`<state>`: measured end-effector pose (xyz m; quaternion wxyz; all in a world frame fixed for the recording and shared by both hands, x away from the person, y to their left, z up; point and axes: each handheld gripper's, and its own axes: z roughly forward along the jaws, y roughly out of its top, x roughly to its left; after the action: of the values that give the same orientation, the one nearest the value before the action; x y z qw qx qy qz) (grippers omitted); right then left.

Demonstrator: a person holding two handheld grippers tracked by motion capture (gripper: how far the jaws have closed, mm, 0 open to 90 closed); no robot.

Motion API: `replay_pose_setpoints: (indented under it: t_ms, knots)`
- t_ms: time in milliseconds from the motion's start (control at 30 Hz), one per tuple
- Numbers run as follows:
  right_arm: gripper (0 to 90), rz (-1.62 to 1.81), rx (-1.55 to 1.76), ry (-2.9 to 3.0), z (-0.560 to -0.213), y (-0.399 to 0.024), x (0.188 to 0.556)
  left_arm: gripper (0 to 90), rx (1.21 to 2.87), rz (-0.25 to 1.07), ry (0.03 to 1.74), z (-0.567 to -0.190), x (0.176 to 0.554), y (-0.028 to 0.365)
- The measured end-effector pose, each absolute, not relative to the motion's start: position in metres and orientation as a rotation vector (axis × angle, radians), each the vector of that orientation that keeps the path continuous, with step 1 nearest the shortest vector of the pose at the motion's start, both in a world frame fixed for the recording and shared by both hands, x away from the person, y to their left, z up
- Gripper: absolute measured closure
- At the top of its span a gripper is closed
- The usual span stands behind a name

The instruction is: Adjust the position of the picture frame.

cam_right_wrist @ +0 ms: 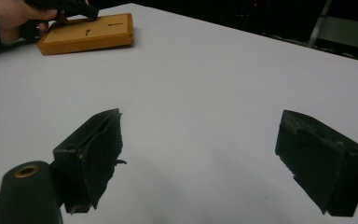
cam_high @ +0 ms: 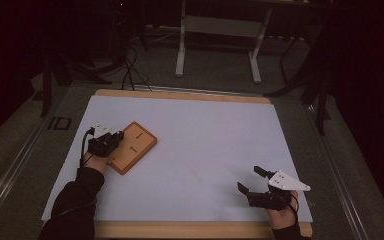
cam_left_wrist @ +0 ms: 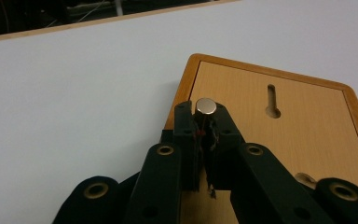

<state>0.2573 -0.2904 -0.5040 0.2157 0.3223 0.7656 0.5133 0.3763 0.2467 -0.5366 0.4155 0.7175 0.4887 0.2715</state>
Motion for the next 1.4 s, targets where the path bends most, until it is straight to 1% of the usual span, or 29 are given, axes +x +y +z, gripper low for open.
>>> replay_pose_setpoints:
  t_ms: [267,767,900,1400]
  knots:
    - [14.3,1.423,0.896,2.122,-0.504,-0.291,0.257,84.4,1.836,0.698,1.17,-0.524,0.372,0.235]
    - [14.3,1.425,0.898,2.12,-0.504,-0.291,0.257,84.5,1.874,0.667,1.047,-0.498,0.369,0.206]
    - [14.3,1.426,0.9,2.118,-0.503,-0.291,0.257,84.4,1.898,0.638,1.004,-0.489,0.369,0.191]
    - [14.3,1.436,0.897,2.109,-0.502,-0.294,0.256,84.4,1.936,0.58,0.897,-0.474,0.371,0.149]
